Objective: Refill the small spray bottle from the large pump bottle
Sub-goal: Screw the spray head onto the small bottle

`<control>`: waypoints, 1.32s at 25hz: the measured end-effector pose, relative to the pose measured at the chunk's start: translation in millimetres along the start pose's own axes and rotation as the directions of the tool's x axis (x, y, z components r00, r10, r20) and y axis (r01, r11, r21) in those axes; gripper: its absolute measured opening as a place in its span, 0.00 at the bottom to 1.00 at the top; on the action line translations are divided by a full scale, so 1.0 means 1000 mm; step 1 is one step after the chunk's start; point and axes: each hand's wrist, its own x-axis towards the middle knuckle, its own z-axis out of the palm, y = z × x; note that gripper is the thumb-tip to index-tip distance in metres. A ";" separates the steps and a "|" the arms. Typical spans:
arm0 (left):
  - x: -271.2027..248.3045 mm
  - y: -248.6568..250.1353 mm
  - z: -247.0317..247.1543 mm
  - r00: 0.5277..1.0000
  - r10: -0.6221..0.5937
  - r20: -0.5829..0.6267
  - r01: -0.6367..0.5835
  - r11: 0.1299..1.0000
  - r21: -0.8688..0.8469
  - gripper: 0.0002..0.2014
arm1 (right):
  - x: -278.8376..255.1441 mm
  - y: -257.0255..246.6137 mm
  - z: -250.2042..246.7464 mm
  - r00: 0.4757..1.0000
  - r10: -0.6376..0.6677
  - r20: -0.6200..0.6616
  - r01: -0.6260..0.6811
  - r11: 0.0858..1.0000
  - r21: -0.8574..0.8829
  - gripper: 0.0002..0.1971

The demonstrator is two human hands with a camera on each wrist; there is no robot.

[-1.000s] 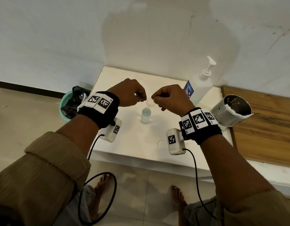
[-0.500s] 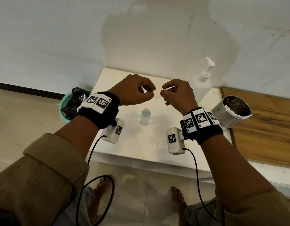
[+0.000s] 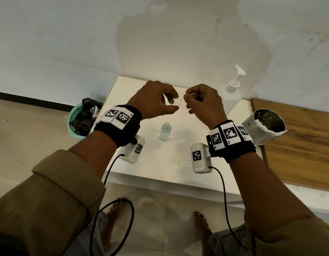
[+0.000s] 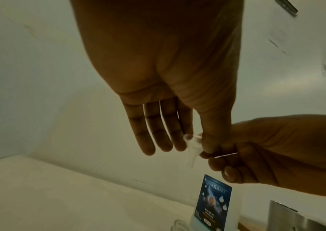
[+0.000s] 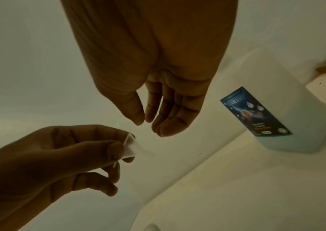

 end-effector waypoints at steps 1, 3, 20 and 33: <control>0.000 0.000 0.000 1.000 0.005 -0.018 -0.005 1.000 -0.013 0.14 | 0.001 0.001 0.000 1.000 0.005 -0.007 -0.005 1.000 -0.001 0.07; 0.000 0.002 0.001 0.999 0.025 -0.048 -0.028 0.998 -0.050 0.13 | 0.001 0.003 0.000 0.999 0.035 0.017 -0.034 0.999 -0.005 0.07; 0.005 -0.012 0.009 0.994 -0.058 -0.097 0.059 0.998 0.006 0.21 | 0.022 0.020 -0.001 0.994 0.093 -0.052 -0.092 0.996 0.019 0.03; 0.003 -0.021 -0.007 0.988 -0.117 -0.100 0.130 0.983 0.131 0.15 | 0.067 0.065 0.024 1.000 -0.007 -0.010 -0.002 0.723 -0.691 0.05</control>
